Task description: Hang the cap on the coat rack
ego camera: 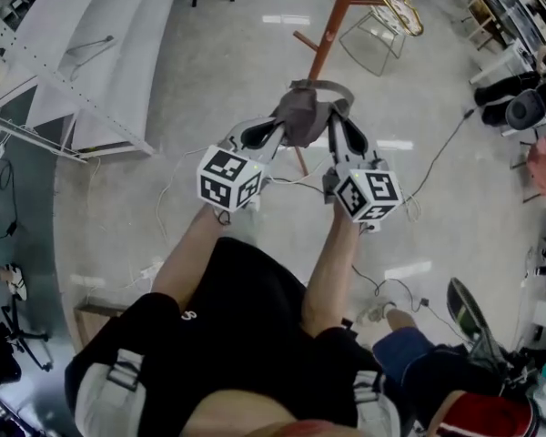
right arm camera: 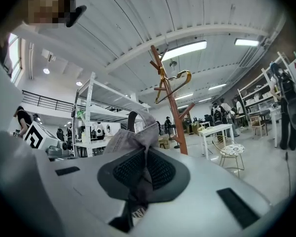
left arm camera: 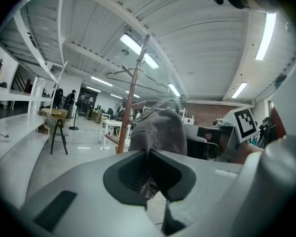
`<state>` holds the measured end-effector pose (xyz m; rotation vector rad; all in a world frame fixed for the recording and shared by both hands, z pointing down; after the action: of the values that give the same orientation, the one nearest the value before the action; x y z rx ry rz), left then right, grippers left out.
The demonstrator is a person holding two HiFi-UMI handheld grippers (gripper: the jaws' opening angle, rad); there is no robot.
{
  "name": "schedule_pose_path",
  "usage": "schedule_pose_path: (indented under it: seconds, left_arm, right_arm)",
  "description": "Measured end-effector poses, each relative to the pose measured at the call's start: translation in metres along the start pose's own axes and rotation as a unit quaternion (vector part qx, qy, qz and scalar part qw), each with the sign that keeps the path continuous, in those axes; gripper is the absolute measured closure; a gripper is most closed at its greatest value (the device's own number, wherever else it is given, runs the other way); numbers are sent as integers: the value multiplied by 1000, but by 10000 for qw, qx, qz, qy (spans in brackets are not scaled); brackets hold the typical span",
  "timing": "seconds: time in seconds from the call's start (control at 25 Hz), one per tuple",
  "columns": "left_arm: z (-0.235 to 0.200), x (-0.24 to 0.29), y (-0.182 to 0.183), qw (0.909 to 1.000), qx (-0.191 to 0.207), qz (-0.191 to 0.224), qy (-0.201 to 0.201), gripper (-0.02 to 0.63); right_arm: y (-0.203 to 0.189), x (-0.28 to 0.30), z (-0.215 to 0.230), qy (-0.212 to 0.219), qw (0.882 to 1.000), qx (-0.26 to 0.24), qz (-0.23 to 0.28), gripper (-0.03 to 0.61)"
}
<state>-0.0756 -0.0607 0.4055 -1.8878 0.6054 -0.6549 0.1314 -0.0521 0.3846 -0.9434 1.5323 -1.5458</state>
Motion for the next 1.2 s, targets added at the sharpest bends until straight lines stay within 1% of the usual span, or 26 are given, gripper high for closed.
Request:
schedule_pose_path:
  seconds: [0.2,0.4,0.48,0.6,0.8,0.96,1.2]
  left_arm:
    - [-46,42,12,9996,-188,-149,-121,603]
    - [-91,89,16,9981,-517,-267,-198,601]
    - [-98,109,20,9975,-626,-252,-215,603]
    - [-108,132,28,9970,-670,-223,-307,603]
    - [-128,162,34,9958,-768,-344,-369,603]
    - [-132,186,31,9949,-815,-534,-278,601]
    - [-140,217,19,9933,-772,-859,5,601]
  right_arm:
    - [-7,51,22,-155,9997,47,-193,575]
    - [-18,101,48,-274,9975,-54,-644,575]
    - [-14,115,63,-344,9960,-168,-804,575]
    - [-10,133,80,-445,9943,-327,-913,575]
    - [-15,157,100,-555,9923,-312,-1063,575]
    - [-23,166,118,-566,9903,-231,-1248,575]
    - [-46,178,142,-552,9860,-22,-1572,575]
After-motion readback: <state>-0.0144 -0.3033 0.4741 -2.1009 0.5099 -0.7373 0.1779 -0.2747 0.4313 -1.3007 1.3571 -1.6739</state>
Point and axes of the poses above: the fingertips, and each gripper's own axes: x forward along the fingers, z to its right, y out of its top, the point moved 9 cm from there along -x, backward along the fingers, and after that the axes turned 9 degrees about -x, right-handed, at the moved point
